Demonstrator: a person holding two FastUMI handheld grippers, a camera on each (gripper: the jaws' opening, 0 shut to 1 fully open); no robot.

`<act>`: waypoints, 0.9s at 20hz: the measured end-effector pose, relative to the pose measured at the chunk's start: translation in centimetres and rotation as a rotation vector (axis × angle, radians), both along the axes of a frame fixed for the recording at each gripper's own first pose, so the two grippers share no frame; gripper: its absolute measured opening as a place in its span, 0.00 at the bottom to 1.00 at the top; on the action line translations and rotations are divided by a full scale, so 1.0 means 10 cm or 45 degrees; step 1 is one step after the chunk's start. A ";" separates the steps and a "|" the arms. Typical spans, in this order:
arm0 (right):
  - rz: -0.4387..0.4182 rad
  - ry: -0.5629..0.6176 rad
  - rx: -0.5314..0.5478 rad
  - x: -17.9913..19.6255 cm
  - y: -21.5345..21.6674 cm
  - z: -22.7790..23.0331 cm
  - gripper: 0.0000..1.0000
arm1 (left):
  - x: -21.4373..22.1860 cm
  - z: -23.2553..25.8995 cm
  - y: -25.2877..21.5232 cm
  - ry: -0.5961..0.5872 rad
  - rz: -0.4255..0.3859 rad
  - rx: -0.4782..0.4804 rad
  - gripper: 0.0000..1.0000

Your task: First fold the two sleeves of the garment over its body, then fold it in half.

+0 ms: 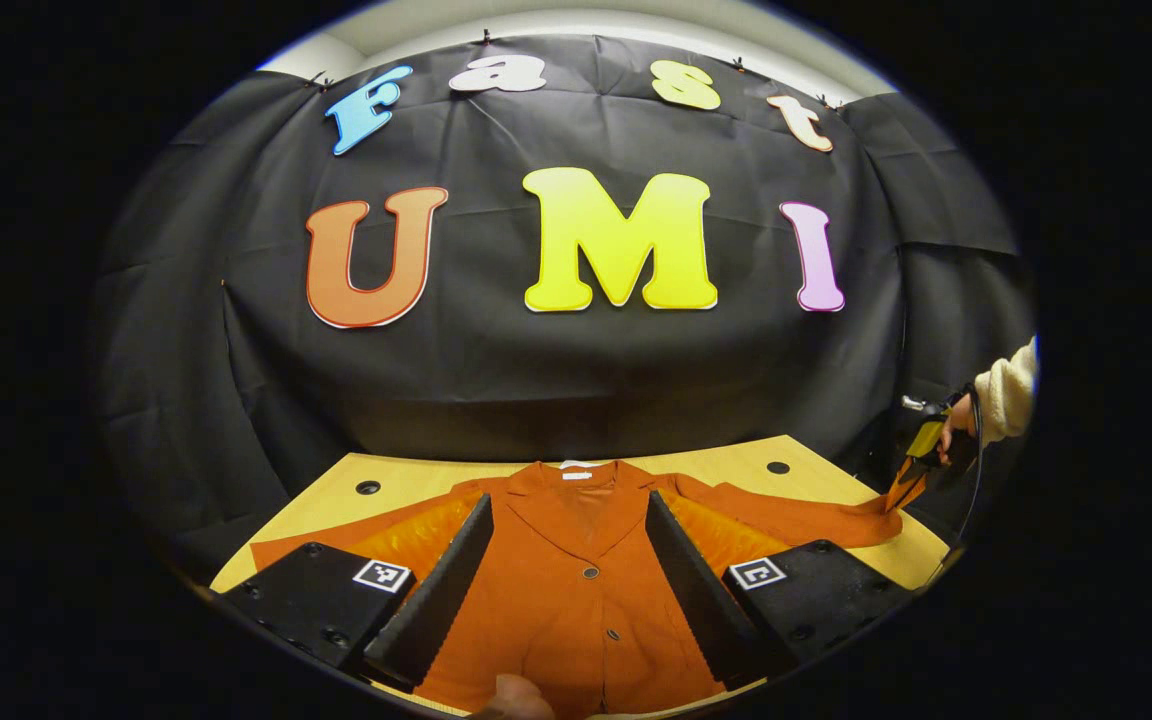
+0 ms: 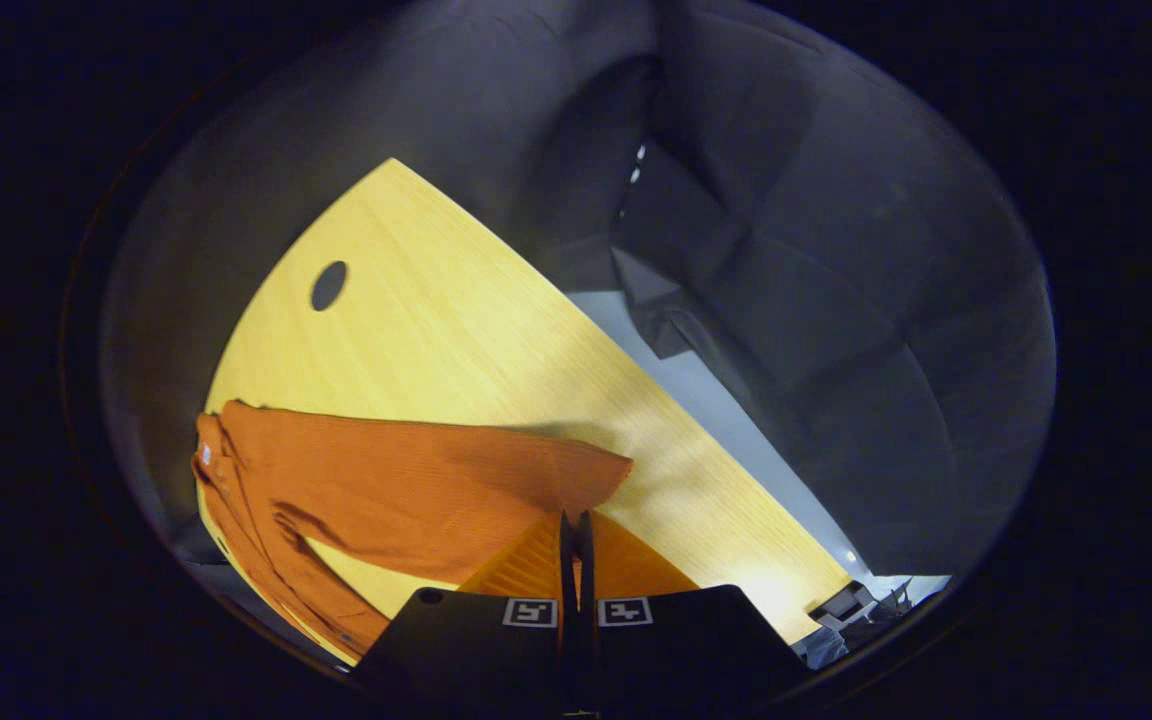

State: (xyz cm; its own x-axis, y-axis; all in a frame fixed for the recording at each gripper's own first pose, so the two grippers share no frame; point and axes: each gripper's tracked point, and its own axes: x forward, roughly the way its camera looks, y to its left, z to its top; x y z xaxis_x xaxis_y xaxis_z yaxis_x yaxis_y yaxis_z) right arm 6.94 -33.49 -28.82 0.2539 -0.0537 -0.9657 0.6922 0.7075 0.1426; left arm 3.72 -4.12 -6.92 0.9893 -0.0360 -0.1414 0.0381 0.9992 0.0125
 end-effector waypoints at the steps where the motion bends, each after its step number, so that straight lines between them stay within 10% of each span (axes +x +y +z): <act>1: 0.029 -0.032 0.001 0.08 0.07 0.10 0.00 | -0.01 0.01 0.01 -0.003 0.001 0.001 0.99; 8: 0.228 -0.189 -0.022 0.58 0.88 0.87 0.00 | -0.04 0.07 0.21 -0.036 0.007 -0.028 0.99; 18: 0.632 -0.296 0.059 1.54 3.21 1.21 0.00 | -0.20 0.05 1.07 -0.059 0.144 -0.007 0.99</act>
